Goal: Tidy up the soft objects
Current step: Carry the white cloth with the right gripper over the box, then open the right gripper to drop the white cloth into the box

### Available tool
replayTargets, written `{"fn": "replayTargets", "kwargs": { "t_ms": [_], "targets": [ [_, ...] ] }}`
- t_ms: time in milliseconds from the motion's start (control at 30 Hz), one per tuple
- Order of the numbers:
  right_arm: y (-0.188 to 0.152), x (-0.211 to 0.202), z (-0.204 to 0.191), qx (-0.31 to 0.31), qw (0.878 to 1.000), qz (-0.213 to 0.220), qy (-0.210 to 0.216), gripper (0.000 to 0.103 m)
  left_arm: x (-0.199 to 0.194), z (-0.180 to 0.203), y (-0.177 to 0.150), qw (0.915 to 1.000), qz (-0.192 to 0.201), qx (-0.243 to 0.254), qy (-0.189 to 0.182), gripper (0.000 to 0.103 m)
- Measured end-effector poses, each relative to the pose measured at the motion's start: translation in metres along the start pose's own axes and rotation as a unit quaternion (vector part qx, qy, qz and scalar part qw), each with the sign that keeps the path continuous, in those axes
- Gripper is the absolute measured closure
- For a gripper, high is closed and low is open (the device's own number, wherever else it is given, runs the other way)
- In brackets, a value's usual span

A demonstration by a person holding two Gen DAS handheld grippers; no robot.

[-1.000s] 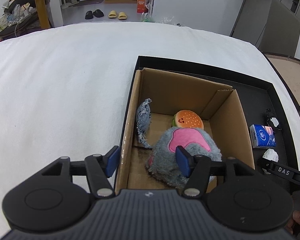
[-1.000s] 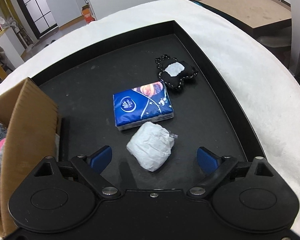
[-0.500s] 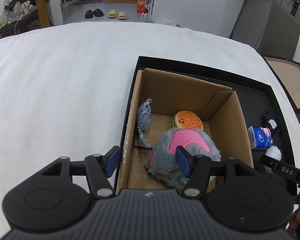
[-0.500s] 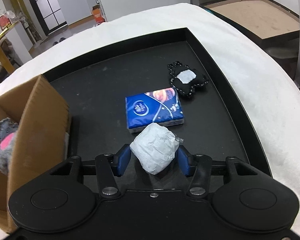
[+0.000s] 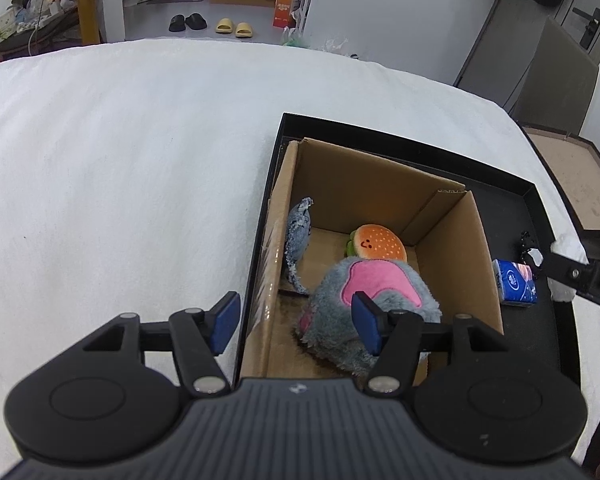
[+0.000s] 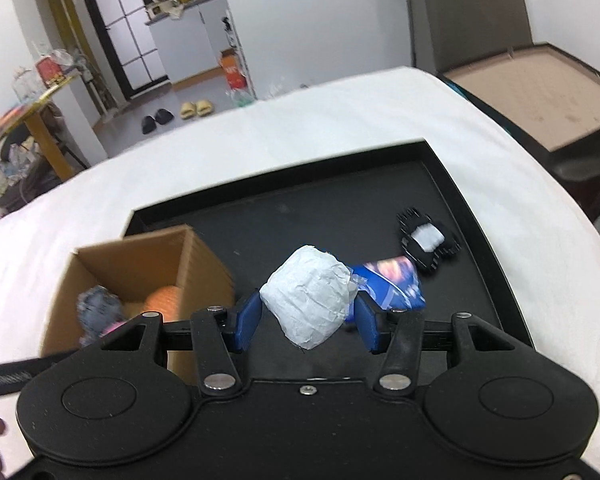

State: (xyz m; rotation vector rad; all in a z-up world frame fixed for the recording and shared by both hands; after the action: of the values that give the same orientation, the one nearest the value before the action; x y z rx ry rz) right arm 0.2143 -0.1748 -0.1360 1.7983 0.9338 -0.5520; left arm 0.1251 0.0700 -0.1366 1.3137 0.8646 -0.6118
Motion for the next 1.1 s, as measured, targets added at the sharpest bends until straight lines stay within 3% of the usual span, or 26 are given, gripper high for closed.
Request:
{"fn": "replayTargets", "kwargs": {
  "t_ms": [500, 667, 967, 1100],
  "targets": [
    [-0.001, -0.007, -0.057, -0.039, 0.999, 0.004, 0.031, 0.053, 0.000, -0.019, -0.009, 0.9996, 0.011, -0.009, -0.023, 0.044],
    [-0.004, -0.004, -0.071, -0.051, 0.998, -0.002, 0.035, 0.053, 0.004, -0.025, -0.013, 0.9994, 0.006, -0.017, -0.031, 0.049],
    [-0.013, 0.006, -0.097, -0.068, 0.996, -0.016, 0.046, 0.051, 0.014, -0.033, -0.014, 0.9983, 0.001, -0.029, -0.049, 0.086],
    [-0.014, 0.009, -0.099, -0.060, 0.997, -0.017, 0.041, 0.048, 0.014, -0.034, -0.014, 0.9979, 0.003, -0.032, -0.056, 0.086]
  ]
}}
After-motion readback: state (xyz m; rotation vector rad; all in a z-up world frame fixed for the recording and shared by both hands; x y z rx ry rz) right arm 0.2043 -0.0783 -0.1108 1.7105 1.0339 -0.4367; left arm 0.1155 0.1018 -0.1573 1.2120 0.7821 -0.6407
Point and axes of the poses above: each gripper's, at about its wrist camera, not at the fingertips, and x roughly the way its jaws point, z to its right, y to its top, the point moved 2 cm from there along x, roughly the way its jaws point, and after that the axes turned 14 degrees about x, right-handed, at the moved point
